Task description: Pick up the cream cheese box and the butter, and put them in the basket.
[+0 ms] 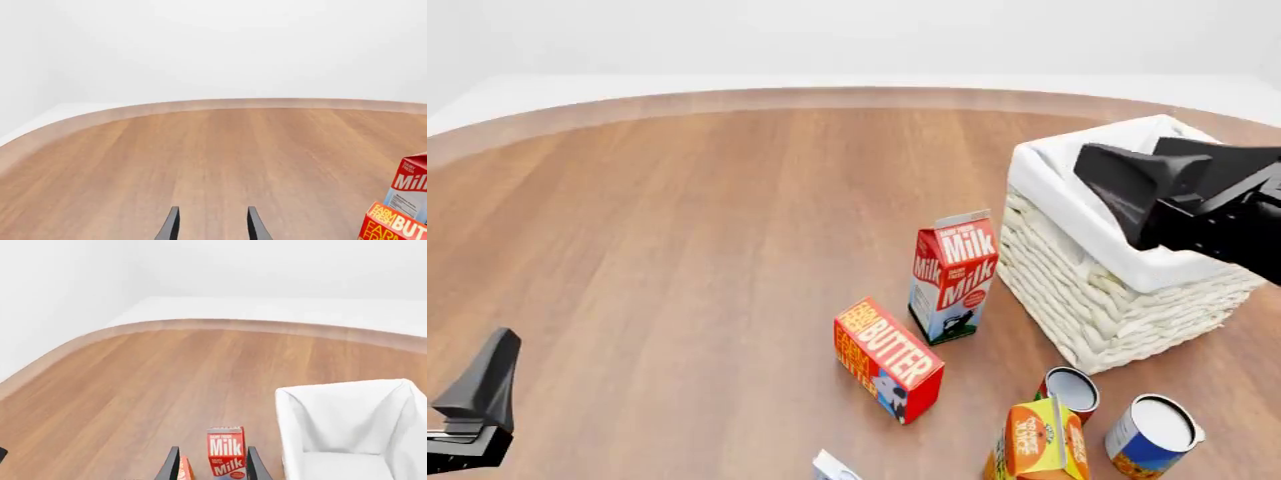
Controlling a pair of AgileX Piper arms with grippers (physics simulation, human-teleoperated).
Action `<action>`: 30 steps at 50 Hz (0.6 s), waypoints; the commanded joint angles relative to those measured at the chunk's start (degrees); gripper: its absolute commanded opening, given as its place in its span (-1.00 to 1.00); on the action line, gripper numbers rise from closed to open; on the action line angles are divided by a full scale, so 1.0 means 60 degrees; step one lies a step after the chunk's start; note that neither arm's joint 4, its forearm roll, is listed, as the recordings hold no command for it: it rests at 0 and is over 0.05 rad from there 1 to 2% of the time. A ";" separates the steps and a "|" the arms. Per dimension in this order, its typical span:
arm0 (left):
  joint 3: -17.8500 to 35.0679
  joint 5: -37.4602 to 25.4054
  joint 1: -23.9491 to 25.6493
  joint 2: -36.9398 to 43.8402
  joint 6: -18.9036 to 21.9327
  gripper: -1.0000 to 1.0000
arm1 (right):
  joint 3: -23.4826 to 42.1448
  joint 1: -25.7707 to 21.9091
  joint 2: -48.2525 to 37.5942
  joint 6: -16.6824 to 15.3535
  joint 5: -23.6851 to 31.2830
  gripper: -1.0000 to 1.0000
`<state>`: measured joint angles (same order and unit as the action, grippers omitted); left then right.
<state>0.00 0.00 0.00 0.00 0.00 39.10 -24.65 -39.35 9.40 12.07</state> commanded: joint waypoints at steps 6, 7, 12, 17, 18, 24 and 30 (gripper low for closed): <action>0.0000 0.0000 0.0000 0.0000 0.0000 1.00 | 0.2271 -0.1912 -0.2569 0.0052 0.0369 1.00; 0.0000 0.0000 0.0000 0.0000 0.0000 1.00 | 0.2272 -0.1912 -0.2569 0.0053 0.0369 1.00; 0.0000 0.0000 0.0000 0.0000 0.0000 1.00 | 0.3129 -0.2193 -0.3216 -0.0035 0.0650 1.00; 0.0000 0.0000 0.0000 0.0000 0.0000 1.00 | 0.3435 -0.2364 -0.3640 -0.0175 0.0798 1.00; 0.0000 0.0000 0.0000 0.0000 0.0000 1.00 | 0.3517 -0.2435 -0.3697 -0.0172 0.0831 1.00; 0.0000 0.0000 0.0000 0.0000 0.0000 1.00 | 0.3612 -0.2781 -0.3906 0.0214 0.0754 1.00; 0.0000 0.0000 0.0000 0.0000 0.0000 1.00 | 0.3359 -0.3137 -0.4292 0.0577 0.0583 1.00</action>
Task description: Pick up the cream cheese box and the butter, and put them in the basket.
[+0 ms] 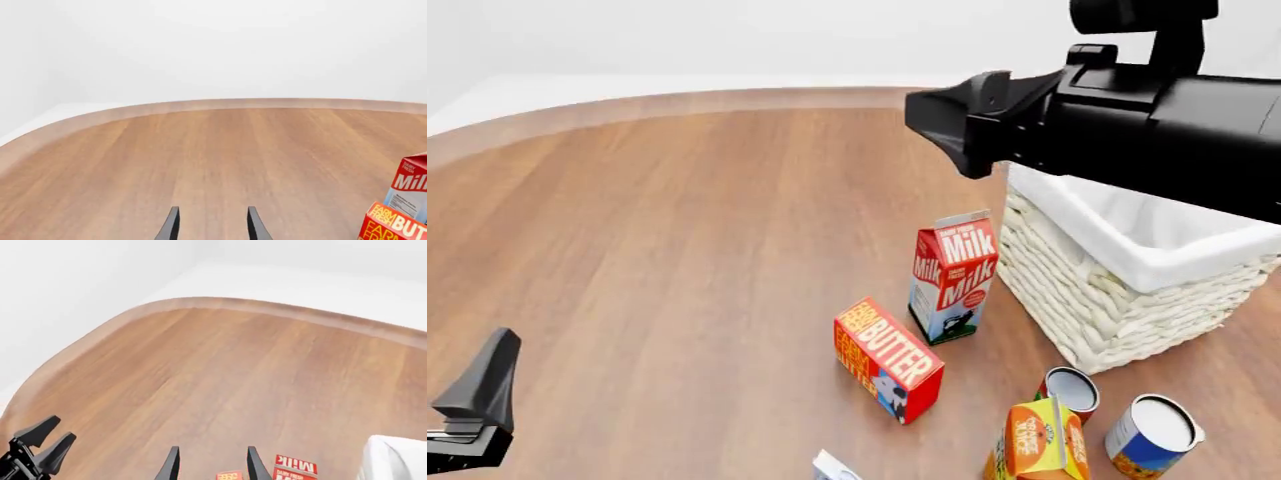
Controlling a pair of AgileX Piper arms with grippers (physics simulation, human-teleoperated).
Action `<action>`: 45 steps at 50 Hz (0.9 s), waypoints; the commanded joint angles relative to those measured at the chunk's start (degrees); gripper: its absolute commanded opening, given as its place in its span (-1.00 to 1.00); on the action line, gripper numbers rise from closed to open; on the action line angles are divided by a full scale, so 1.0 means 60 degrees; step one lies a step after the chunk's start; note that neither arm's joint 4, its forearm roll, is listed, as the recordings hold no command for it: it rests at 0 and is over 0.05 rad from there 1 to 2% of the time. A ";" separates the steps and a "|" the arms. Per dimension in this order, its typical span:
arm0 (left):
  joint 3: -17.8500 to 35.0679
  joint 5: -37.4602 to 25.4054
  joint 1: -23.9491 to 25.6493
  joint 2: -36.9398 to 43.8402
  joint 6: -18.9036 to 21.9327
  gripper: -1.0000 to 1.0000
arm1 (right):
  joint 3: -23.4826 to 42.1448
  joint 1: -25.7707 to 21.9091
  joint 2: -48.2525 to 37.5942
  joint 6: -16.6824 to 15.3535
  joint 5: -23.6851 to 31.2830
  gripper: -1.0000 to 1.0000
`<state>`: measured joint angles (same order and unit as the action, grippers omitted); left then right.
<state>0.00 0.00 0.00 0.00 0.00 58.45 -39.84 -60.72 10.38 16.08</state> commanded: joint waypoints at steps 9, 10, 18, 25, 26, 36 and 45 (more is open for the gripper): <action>0.0000 0.0000 0.0000 0.0000 0.0000 1.00 | 0.0162 -0.0625 -0.1181 0.0520 0.0216 1.00; 0.0000 0.0000 0.0000 0.0000 0.0000 1.00 | 0.0130 -0.0580 -0.1222 0.0529 0.0229 1.00; 0.0000 0.0000 0.0000 0.0000 0.0000 1.00 | 0.0278 -0.0456 -0.1363 0.0384 0.0820 1.00; 0.0000 0.0000 0.0000 0.0000 0.0000 1.00 | 0.0730 -0.0166 -0.1505 -0.0257 0.1494 1.00; 0.0000 0.0000 0.0000 0.0000 0.0000 1.00 | 0.0748 -0.0098 -0.1547 -0.0412 0.1576 1.00; 0.0000 0.0000 0.0000 0.0000 0.0000 1.00 | 0.0551 -0.0024 -0.1720 -0.0608 0.1582 1.00; 0.0000 0.0000 0.0000 0.0000 0.0000 1.00 | -0.0111 -0.0036 -0.1720 -0.0210 0.1201 1.00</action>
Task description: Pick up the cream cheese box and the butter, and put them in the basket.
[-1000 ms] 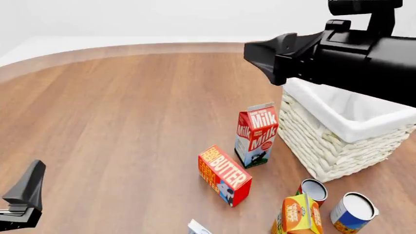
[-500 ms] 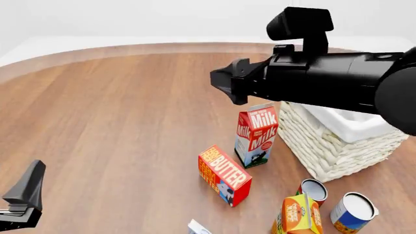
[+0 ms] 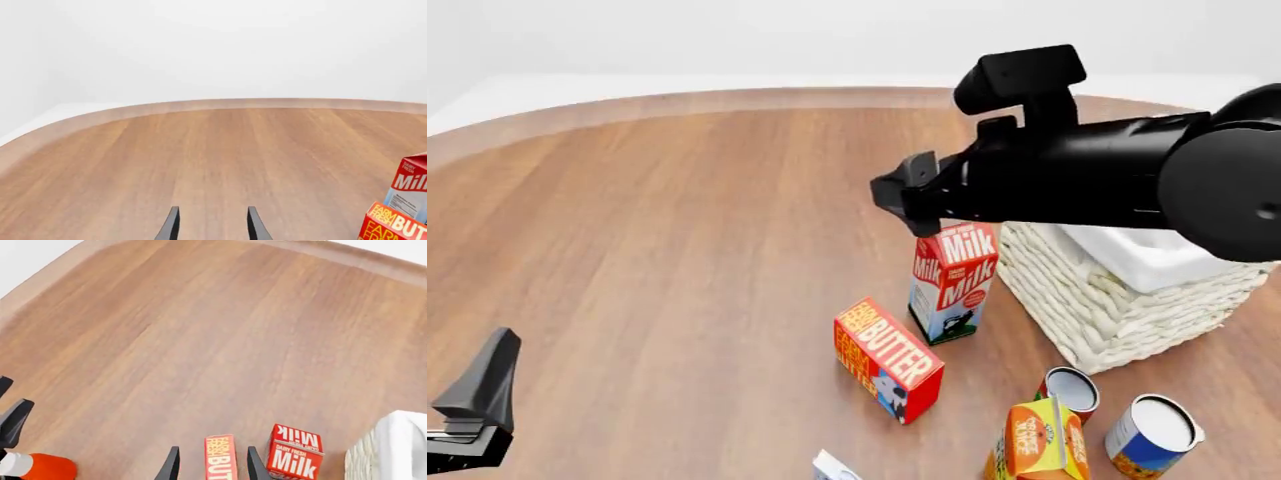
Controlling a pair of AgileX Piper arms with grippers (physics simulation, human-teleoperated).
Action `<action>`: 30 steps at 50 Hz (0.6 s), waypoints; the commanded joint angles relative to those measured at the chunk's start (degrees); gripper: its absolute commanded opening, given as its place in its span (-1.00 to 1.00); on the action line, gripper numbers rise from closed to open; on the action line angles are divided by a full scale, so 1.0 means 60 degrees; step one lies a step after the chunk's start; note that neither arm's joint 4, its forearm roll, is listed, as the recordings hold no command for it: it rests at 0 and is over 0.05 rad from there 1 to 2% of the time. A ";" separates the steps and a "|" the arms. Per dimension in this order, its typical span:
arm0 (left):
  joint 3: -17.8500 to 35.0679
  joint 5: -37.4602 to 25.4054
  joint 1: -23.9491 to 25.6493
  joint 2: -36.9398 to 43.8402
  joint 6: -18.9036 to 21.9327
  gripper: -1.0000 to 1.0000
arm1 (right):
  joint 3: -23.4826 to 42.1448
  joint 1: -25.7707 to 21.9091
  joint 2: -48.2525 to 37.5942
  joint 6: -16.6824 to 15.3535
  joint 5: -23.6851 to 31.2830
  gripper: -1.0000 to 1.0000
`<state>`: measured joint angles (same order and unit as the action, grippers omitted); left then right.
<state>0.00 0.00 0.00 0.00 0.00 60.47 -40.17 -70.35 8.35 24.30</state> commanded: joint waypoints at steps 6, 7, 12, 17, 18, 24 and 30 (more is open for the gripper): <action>0.0000 0.0000 0.0000 0.0000 0.0000 1.00 | -0.1008 0.0062 -0.0045 0.0396 -0.0527 1.00; 0.0000 0.0000 0.0000 0.0000 0.0000 1.00 | -0.1192 0.0074 0.0085 0.0253 -0.0587 1.00; 0.0000 0.0000 0.0000 0.0000 0.0000 1.00 | -0.1778 0.0063 0.0559 0.0440 -0.0570 1.00; 0.0000 0.0000 0.0000 0.0000 0.0000 1.00 | -0.1848 0.0112 0.0779 0.0318 -0.0329 1.00; 0.0000 0.0000 0.0000 0.0000 0.0000 1.00 | -0.1854 0.0065 0.0796 0.0265 -0.0298 1.00; 0.0000 0.0000 0.0000 0.0000 0.0000 1.00 | -0.1954 0.0129 0.0796 0.0203 -0.0311 1.00; 0.0000 0.0000 0.0000 0.0000 0.0000 1.00 | -0.2257 0.0061 0.0706 0.0323 -0.0543 1.00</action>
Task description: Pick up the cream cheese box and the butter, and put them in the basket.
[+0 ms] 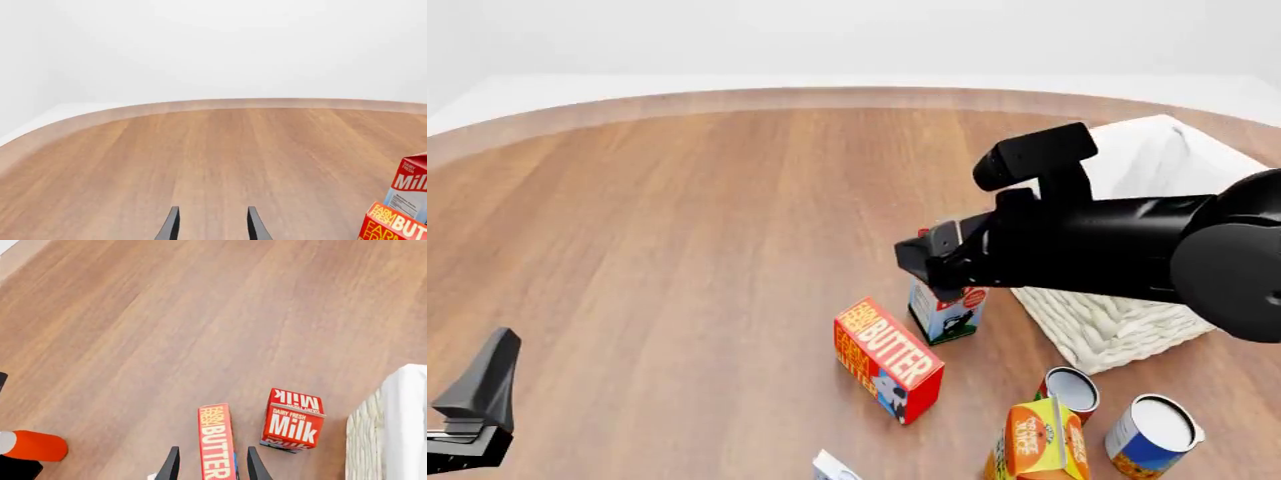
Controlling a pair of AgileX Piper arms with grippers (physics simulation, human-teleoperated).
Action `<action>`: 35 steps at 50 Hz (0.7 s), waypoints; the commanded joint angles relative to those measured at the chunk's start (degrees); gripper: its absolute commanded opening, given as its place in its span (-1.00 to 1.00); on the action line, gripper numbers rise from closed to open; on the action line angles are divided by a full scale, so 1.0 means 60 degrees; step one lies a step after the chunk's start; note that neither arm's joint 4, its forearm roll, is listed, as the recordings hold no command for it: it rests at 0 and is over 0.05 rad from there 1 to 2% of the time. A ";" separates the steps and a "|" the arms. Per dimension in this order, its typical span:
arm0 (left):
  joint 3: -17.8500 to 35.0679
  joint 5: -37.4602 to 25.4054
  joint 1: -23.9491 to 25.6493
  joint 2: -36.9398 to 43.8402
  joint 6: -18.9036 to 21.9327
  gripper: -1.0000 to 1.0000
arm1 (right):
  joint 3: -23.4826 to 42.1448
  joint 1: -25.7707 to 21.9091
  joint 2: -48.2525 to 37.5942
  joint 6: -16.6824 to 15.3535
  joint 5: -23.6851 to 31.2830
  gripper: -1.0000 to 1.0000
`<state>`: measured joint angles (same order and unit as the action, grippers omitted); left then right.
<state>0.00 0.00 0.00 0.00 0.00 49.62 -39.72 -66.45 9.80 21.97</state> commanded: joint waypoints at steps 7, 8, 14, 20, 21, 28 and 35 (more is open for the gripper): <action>0.0000 0.0000 0.0000 0.0000 0.0000 1.00 | -0.0847 0.0091 -0.0196 0.0108 -0.0658 1.00; 0.0000 0.0000 0.0000 0.0000 0.0000 1.00 | -0.0878 0.0123 -0.0284 0.0059 -0.0755 1.00; 0.0000 0.0000 0.0000 0.0000 0.0000 1.00 | -0.1060 0.0191 -0.0630 0.0289 -0.1186 1.00; 0.0000 0.0000 0.0000 0.0000 0.0000 1.00 | -0.1253 0.0310 -0.0876 0.0262 -0.1451 1.00; 0.0000 0.0000 0.0000 0.0000 0.0000 1.00 | -0.1290 0.0303 -0.0939 0.0324 -0.1529 1.00; 0.0000 0.0000 0.0000 0.0000 0.0000 1.00 | -0.1442 0.0424 -0.1006 0.0356 -0.1612 1.00; 0.0000 0.0000 0.0000 0.0000 0.0000 1.00 | -0.1483 0.0412 -0.1058 0.0386 -0.1547 1.00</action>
<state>0.00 0.00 0.00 0.00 0.00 41.75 -37.56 -71.84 11.72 13.38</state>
